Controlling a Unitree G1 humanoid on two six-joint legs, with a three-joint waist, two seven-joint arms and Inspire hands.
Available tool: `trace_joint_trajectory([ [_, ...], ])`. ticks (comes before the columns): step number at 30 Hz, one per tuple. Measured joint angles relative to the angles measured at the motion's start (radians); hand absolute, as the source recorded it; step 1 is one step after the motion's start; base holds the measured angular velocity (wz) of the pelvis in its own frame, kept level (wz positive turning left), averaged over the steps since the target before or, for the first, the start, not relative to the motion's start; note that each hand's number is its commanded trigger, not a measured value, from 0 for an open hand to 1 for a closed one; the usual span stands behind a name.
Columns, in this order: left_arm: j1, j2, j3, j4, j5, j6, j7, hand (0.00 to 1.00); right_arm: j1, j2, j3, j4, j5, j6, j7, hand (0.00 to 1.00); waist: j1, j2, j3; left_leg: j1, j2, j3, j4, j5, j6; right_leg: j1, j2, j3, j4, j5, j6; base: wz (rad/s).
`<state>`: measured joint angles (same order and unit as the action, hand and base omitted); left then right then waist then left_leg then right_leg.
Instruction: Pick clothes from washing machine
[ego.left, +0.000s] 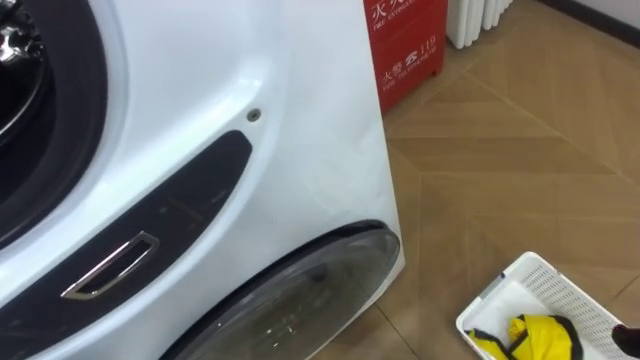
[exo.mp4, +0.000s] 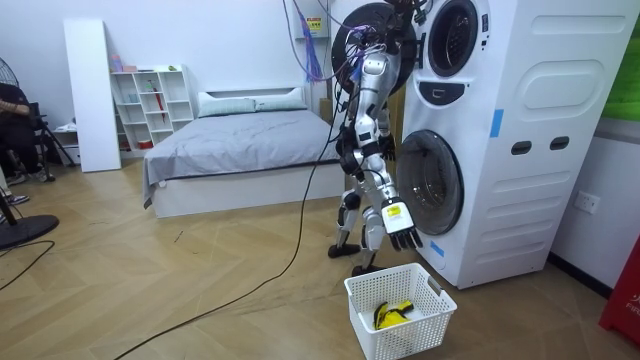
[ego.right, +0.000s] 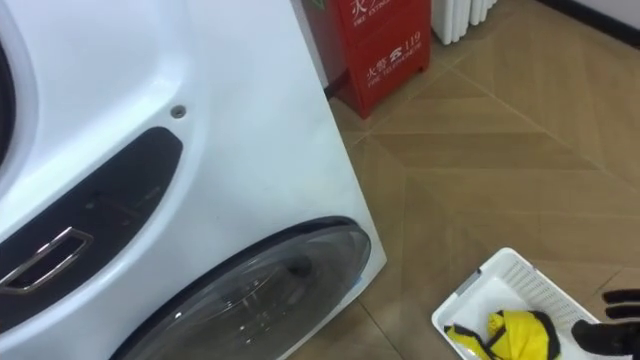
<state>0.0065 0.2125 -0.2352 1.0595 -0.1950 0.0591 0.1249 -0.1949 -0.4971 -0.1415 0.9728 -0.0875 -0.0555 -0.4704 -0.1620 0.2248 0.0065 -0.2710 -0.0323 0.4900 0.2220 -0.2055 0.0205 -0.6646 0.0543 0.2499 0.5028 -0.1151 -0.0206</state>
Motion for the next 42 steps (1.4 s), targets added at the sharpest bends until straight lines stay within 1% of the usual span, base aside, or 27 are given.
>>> trace_joint_trajectory([
  [3, 0.0, 0.0, 0.0, 0.0, 0.0, 0.0, 0.002, 0.0, 0.012, 0.0, 0.0, -0.005, 0.0, 0.0, -0.007, 0.0, 0.0, -0.001, 0.0004, 0.0, -0.001, 0.0, 0.0, 0.0, 0.0, 0.0, 0.0, 0.002, 0.0, 0.0, 0.0, -0.01],
  [6, 0.0, 0.001, 0.0, -0.001, 0.0, -0.003, 0.002, 0.0, 0.012, 0.0, 0.001, -0.005, 0.002, 0.0, -0.01, 0.0, 0.0, -0.006, 0.0014, 0.0, -0.002, 0.0, 0.0, 0.0, 0.0, 0.0, 0.002, 0.006, 0.0, 0.0, 0.003, -0.05],
  [8, 0.0, 0.002, 0.0, 0.0, 0.0, -0.003, 0.002, 0.0, 0.012, 0.0, 0.001, -0.005, 0.003, 0.0, -0.018, 0.0, 0.0, -0.009, 0.002, 0.0, -0.002, 0.0, 0.0, 0.0, 0.0, 0.0, 0.003, 0.009, -0.001, -0.002, 0.009, -0.03],
  [15, 0.006, 0.002, 0.0, 0.0, 0.002, -0.004, 0.002, 0.0, 0.023, 0.0, 0.001, -0.005, 0.0, 0.0, -0.023, 0.0, 0.0, -0.018, 0.0002, 0.003, -0.001, 0.0, -0.001, 0.0, 0.0, 0.0, 0.006, 0.009, -0.002, -0.001, 0.009, 0.0],
  [17, 0.015, 0.002, 0.0, 0.0, 0.001, -0.007, 0.002, 0.0, 0.04, 0.0, 0.001, -0.019, -0.007, -0.003, -0.023, 0.0, 0.001, -0.019, -0.0004, 0.006, 0.001, 0.0, -0.001, 0.0, 0.0, 0.004, 0.007, 0.009, -0.003, 0.003, 0.001, 0.0],
  [19, 0.026, 0.002, 0.0, -0.001, 0.002, -0.017, 0.002, 0.0, 0.053, 0.0, 0.001, -0.028, -0.02, -0.014, -0.022, 0.0, 0.001, -0.019, -0.0007, 0.007, 0.002, -0.004, -0.002, 0.0, 0.0, 0.007, 0.008, 0.008, -0.005, 0.004, -0.001, 0.0],
  [22, 0.049, 0.004, 0.002, -0.006, 0.007, -0.023, -0.004, 0.0, 0.084, 0.004, 0.001, -0.034, -0.01, -0.018, -0.003, 0.0, 0.003, -0.017, -0.0024, 0.026, 0.01, -0.013, -0.01, 0.0, 0.0, 0.038, 0.009, -0.008, -0.026, 0.005, -0.002, 0.05],
  [24, 0.073, 0.009, 0.008, -0.03, 0.014, -0.022, -0.014, 0.0, 0.112, 0.006, 0.001, -0.029, 0.024, -0.019, 0.032, 0.0, 0.003, -0.018, -0.0017, 0.055, 0.016, -0.031, -0.023, 0.0, 0.0, 0.071, 0.01, -0.025, -0.038, 0.003, -0.005, 0.2],
  [25, 0.087, 0.013, 0.008, -0.047, 0.015, -0.022, -0.026, 0.0, 0.134, 0.007, 0.001, -0.011, 0.057, -0.019, 0.061, 0.0, 0.003, -0.027, -0.0006, 0.073, 0.019, -0.039, -0.024, 0.0, 0.0, 0.094, 0.006, -0.04, -0.038, -0.001, -0.011, 0.34],
  [26, 0.106, 0.015, 0.015, -0.063, 0.014, -0.021, -0.032, 0.0, 0.152, 0.011, 0.0, -0.001, 0.106, -0.012, 0.091, 0.0, 0.005, -0.035, -0.0022, 0.088, 0.021, -0.044, -0.024, 0.0, 0.0, 0.114, -0.002, -0.064, -0.039, -0.01, -0.013, 0.36],
  [27, 0.114, 0.015, 0.017, -0.068, 0.016, -0.021, -0.036, 0.0, 0.165, 0.015, 0.001, 0.001, 0.132, -0.01, 0.105, 0.0, 0.005, -0.04, -0.0002, 0.098, 0.023, -0.051, -0.025, 0.0, 0.0, 0.127, -0.003, -0.069, -0.041, -0.015, -0.011, 0.37],
  [28, 0.121, 0.014, 0.021, -0.064, 0.016, -0.021, -0.047, 0.0, 0.19, 0.024, 0.003, 0.033, 0.184, -0.01, 0.139, 0.0, 0.005, -0.049, 0.002, 0.122, 0.029, -0.064, -0.025, 0.0, -0.001, 0.161, -0.005, -0.088, -0.056, -0.02, -0.009, 0.39],
  [29, 0.13, 0.015, 0.031, -0.059, 0.028, -0.019, -0.058, 0.0, 0.201, 0.039, 0.004, 0.088, 0.226, -0.008, 0.178, 0.0, 0.007, -0.055, 0.0026, 0.148, 0.04, -0.089, -0.026, 0.0, -0.001, 0.207, -0.004, -0.108, -0.086, -0.017, -0.013, 0.41],
  [30, 0.136, 0.016, 0.039, -0.059, 0.041, -0.019, -0.061, 0.0, 0.209, 0.05, 0.004, 0.113, 0.247, -0.007, 0.196, 0.0, 0.009, -0.061, 0.0021, 0.16, 0.044, -0.103, -0.027, 0.0, -0.001, 0.227, -0.004, -0.119, -0.096, -0.016, -0.015, 0.44],
  [31, 0.147, 0.017, 0.05, -0.058, 0.065, -0.018, -0.065, 0.0, 0.228, 0.073, 0.004, 0.141, 0.29, 0.006, 0.23, 0.0, 0.015, -0.072, -0.0007, 0.18, 0.052, -0.127, -0.03, 0.0, -0.001, 0.263, -0.005, -0.143, -0.113, -0.018, -0.019, 0.47],
  [32, 0.156, 0.017, 0.06, -0.058, 0.083, -0.014, -0.066, 0.0, 0.25, 0.099, 0.007, 0.166, 0.342, 0.022, 0.259, 0.0, 0.024, -0.087, -0.006, 0.198, 0.058, -0.139, -0.035, 0.001, -0.003, 0.293, -0.006, -0.166, -0.131, -0.018, -0.021, 0.47],
  [33, 0.158, 0.016, 0.071, -0.057, 0.094, -0.014, -0.066, 0.0, 0.261, 0.114, 0.012, 0.175, 0.363, 0.029, 0.271, 0.0, 0.027, -0.096, -0.0054, 0.207, 0.06, -0.145, -0.036, 0.002, -0.004, 0.308, -0.01, -0.181, -0.136, -0.019, -0.024, 0.53],
  [34, 0.163, 0.011, 0.089, -0.056, 0.119, -0.013, -0.062, 0.0, 0.274, 0.145, 0.012, 0.203, 0.387, 0.04, 0.3, 0.0, 0.029, -0.114, -0.005, 0.224, 0.065, -0.162, -0.037, 0.004, -0.008, 0.339, -0.013, -0.206, -0.153, -0.017, -0.029, 0.46],
  [35, 0.164, 0.007, 0.099, -0.058, 0.129, -0.012, -0.06, 0.0, 0.28, 0.16, 0.012, 0.214, 0.402, 0.046, 0.313, 0.0, 0.029, -0.123, -0.004, 0.234, 0.067, -0.169, -0.039, 0.005, -0.009, 0.355, -0.013, -0.213, -0.162, -0.017, -0.029, 0.53],
  [36, 0.169, 0.001, 0.115, -0.059, 0.142, -0.011, -0.052, 0.0, 0.294, 0.19, 0.012, 0.235, 0.438, 0.057, 0.334, 0.0, 0.036, -0.141, -0.0042, 0.253, 0.072, -0.179, -0.046, 0.006, -0.012, 0.384, -0.012, -0.228, -0.179, -0.016, -0.03, 0.44],
  [37, 0.176, -0.002, 0.115, -0.06, 0.144, -0.009, -0.042, 0.0, 0.295, 0.216, 0.012, 0.241, 0.475, 0.066, 0.349, 0.0, 0.037, -0.155, -0.0049, 0.272, 0.074, -0.195, -0.058, 0.008, -0.015, 0.412, -0.012, -0.243, -0.198, -0.013, -0.031, 0.43],
  [38, 0.18, -0.004, 0.116, -0.058, 0.151, -0.003, -0.039, 0.0, 0.292, 0.236, 0.011, 0.259, 0.498, 0.07, 0.363, 0.0, 0.036, -0.169, -0.0024, 0.288, 0.077, -0.207, -0.063, 0.008, -0.016, 0.441, -0.012, -0.255, -0.219, -0.009, -0.03, 0.32],
  [39, 0.181, -0.006, 0.12, -0.057, 0.161, 0.001, -0.039, 0.0, 0.291, 0.245, 0.01, 0.266, 0.504, 0.071, 0.368, 0.0, 0.038, -0.175, -0.0034, 0.295, 0.078, -0.214, -0.064, 0.009, -0.016, 0.454, -0.011, -0.261, -0.229, -0.006, -0.031, 0.3],
  [40, 0.182, -0.012, 0.139, -0.056, 0.173, 0.004, -0.037, 0.0, 0.294, 0.259, 0.01, 0.275, 0.509, 0.071, 0.379, 0.0, 0.042, -0.184, -0.004, 0.308, 0.08, -0.228, -0.067, 0.008, -0.016, 0.478, -0.013, -0.277, -0.251, 0.0, -0.029, 0.33],
  [41, 0.182, -0.021, 0.161, -0.054, 0.193, 0.005, -0.026, 0.0, 0.294, 0.267, 0.009, 0.276, 0.51, 0.075, 0.386, 0.0, 0.053, -0.189, -0.0041, 0.318, 0.08, -0.242, -0.074, 0.008, -0.017, 0.499, -0.015, -0.288, -0.264, 0.006, -0.032, 0.33],
  [42, 0.182, -0.024, 0.17, -0.05, 0.203, 0.005, -0.02, 0.0, 0.295, 0.269, 0.009, 0.276, 0.511, 0.078, 0.389, 0.0, 0.057, -0.192, -0.0043, 0.32, 0.079, -0.249, -0.075, 0.008, -0.017, 0.505, -0.017, -0.293, -0.267, 0.007, -0.032, 0.33],
])
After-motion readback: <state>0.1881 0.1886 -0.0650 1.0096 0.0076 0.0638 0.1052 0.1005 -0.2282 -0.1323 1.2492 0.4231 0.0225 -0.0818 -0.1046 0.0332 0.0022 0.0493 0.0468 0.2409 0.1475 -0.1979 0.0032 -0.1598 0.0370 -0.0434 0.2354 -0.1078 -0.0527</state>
